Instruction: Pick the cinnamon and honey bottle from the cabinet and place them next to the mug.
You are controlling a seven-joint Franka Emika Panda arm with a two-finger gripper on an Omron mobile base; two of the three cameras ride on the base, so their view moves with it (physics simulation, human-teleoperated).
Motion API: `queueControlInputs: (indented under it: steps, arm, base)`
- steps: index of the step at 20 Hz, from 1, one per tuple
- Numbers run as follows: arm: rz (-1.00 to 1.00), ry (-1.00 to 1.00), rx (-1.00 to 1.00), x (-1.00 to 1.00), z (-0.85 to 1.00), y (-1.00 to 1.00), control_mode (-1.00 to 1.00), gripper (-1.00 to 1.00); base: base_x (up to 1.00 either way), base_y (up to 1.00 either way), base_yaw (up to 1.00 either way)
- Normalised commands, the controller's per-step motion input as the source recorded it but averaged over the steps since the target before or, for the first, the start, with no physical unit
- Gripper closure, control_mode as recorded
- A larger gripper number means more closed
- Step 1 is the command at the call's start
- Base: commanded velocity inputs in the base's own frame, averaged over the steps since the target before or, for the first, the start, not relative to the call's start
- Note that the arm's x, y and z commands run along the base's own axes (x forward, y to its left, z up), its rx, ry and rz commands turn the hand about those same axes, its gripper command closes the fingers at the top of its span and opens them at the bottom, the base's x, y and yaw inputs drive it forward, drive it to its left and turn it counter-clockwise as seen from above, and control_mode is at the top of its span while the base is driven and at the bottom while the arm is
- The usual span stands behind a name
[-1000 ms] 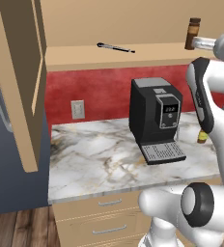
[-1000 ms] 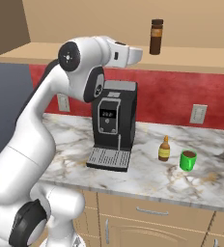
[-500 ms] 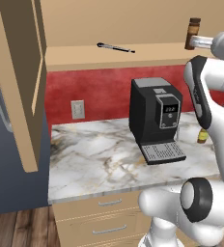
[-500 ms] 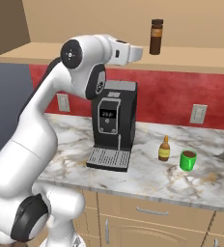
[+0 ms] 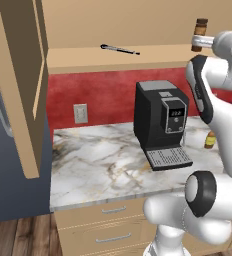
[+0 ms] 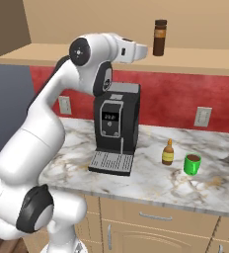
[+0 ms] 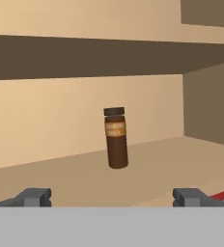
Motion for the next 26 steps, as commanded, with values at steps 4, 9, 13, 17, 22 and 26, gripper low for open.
queueControlInputs:
  steps: [4, 9, 13, 17, 22, 26]
  arm:
    - [0.00, 0.00, 0.00, 0.17, 0.00, -0.13, -1.00, -1.00]
    - [0.00, 0.00, 0.00, 0.00, 0.00, 0.00, -1.00, -1.00]
    - [0.08, 0.00, 0.00, 0.17, 0.00, -0.18, -1.00, -1.00]
    - [0.17, 0.00, 0.05, 0.33, 0.00, -0.33, -1.00, -1.00]
    - [0.08, 0.00, 0.01, 0.02, 0.00, -0.15, -1.00, -1.00]
    - [0.00, 0.00, 0.00, 0.00, 0.00, 0.00, -1.00, -1.00]
  base:
    - [0.00, 0.00, 0.00]
    - [0.00, 0.00, 0.00]
    - [0.00, 0.00, 0.00]
    - [0.00, 0.00, 0.00]
    - [0.00, 0.00, 0.00]
    - [0.00, 0.00, 0.00]
